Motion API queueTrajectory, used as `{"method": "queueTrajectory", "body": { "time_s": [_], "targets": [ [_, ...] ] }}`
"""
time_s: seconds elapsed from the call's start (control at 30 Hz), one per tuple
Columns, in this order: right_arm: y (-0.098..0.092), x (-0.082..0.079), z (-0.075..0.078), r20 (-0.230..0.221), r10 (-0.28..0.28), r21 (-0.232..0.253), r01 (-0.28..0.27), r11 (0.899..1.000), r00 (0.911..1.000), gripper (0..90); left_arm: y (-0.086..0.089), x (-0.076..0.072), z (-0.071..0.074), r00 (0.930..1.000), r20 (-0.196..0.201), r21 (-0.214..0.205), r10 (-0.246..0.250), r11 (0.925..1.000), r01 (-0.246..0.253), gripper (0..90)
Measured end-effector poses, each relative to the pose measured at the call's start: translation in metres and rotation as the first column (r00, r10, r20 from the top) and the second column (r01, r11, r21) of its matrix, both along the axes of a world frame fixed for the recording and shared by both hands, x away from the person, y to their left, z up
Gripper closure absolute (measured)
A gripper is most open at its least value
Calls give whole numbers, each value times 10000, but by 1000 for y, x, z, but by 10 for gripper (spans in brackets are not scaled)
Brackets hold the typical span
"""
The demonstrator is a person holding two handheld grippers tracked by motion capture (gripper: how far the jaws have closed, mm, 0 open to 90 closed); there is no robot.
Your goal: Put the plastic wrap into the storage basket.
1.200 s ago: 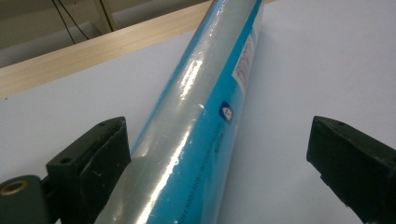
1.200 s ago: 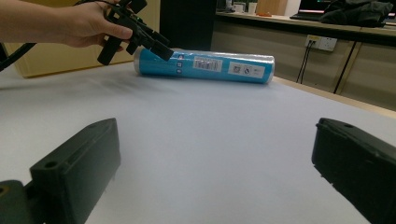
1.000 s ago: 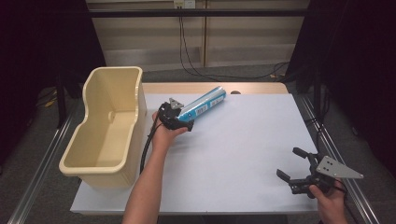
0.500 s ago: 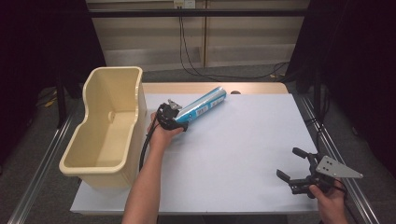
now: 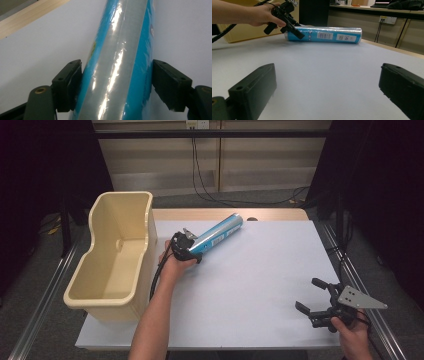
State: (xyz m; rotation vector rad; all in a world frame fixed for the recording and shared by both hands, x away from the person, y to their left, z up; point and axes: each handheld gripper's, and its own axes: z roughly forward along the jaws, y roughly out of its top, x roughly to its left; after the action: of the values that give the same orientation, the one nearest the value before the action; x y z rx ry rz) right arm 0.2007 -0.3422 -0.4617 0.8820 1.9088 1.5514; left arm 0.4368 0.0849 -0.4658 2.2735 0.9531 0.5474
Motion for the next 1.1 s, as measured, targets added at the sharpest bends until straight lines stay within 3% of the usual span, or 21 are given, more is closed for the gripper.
{"method": "queueTrajectory", "body": {
  "time_s": [0.23,0.3,0.33,0.4,0.47,0.73,0.87,0.9,0.93,1.1],
  "targets": [
    [1,0,0,-104,-27,-58,27,10000,9999,10,0,-12,5,9985,-538,-267,-115,9996,101,315],
    [1,0,0,-138,-26,-74,25,10000,9999,10,0,-16,6,9972,-754,-543,19,9985,-60,316],
    [2,0,0,-145,-11,-78,10,10000,9999,10,-1,-19,5,9959,-873,-953,247,9949,-331,318],
    [2,-1,1,-117,-13,-79,12,10000,9999,10,2,-23,6,9951,-975,-937,190,9952,-282,320],
    [2,-2,1,-90,-11,-65,10,10000,10000,10,3,-33,5,9935,-1083,-1240,359,9911,-493,321],
    [3,-3,1,-48,14,-100,-14,9999,10000,10,5,-63,9,9913,-1259,-979,396,9938,-521,322],
    [4,-3,2,-16,19,-72,-20,10000,10000,10,12,-88,11,9850,-1626,-1233,581,9892,-787,322],
    [4,-3,2,-16,19,-72,-20,10000,10000,10,12,-88,11,9850,-1626,-1233,581,9892,-787,322],
    [4,-3,2,-68,42,-16,-42,10000,10000,10,16,-97,12,9809,-1858,-1350,578,9873,-837,322],
    [4,-3,2,-52,37,55,-37,10000,10000,10,18,-104,14,9783,-1979,-1269,610,9881,-872,321]
  ]
}}
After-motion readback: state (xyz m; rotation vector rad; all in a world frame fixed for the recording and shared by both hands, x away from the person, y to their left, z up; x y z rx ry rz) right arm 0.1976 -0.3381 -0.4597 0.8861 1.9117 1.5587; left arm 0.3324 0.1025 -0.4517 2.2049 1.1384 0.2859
